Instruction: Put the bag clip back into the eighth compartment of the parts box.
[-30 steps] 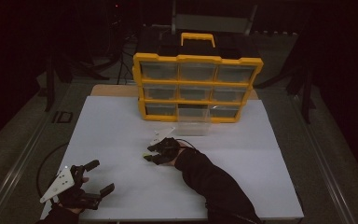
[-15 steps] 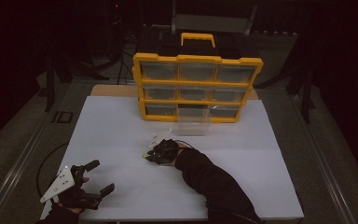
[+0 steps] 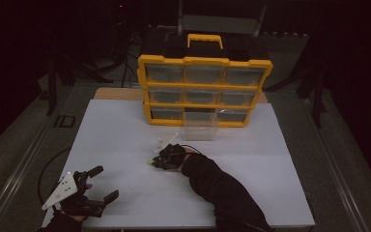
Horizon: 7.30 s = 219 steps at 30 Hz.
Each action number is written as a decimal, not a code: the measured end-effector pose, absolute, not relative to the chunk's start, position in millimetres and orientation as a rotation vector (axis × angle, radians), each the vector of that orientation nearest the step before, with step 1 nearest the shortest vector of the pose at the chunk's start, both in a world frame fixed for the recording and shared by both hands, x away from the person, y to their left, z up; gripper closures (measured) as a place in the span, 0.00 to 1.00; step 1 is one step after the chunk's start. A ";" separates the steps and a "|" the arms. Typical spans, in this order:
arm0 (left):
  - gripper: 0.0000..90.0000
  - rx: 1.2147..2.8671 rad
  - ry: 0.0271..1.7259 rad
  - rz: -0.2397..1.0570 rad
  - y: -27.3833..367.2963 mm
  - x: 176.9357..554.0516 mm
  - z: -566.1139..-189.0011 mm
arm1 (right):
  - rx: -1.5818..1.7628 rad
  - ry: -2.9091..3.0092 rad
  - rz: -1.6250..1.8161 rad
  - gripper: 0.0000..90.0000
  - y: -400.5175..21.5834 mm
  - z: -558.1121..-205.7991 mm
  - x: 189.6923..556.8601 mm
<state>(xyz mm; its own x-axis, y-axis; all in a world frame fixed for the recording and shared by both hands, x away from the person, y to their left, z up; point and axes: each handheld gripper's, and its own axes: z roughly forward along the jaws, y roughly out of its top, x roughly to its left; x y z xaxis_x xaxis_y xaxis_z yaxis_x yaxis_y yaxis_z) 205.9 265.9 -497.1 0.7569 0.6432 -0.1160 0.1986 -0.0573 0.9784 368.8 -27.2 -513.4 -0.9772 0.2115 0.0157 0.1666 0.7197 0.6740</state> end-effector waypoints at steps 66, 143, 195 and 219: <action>0.00 1.618 0.700 0.417 264.1 207.5 -498.6 | 0.293 2.834 1.029 0.87 -135.9 -411.2 349.2; 0.00 1.614 0.701 0.438 265.1 206.9 -498.4 | 0.423 2.637 1.033 0.87 -167.8 -335.2 425.4; 0.00 1.607 0.692 0.438 264.3 206.9 -498.9 | 0.642 2.702 1.034 0.63 -166.3 -395.0 463.5; 0.00 1.607 0.695 0.429 261.9 208.9 -499.1 | 0.713 2.647 1.109 0.08 -170.6 -392.0 435.1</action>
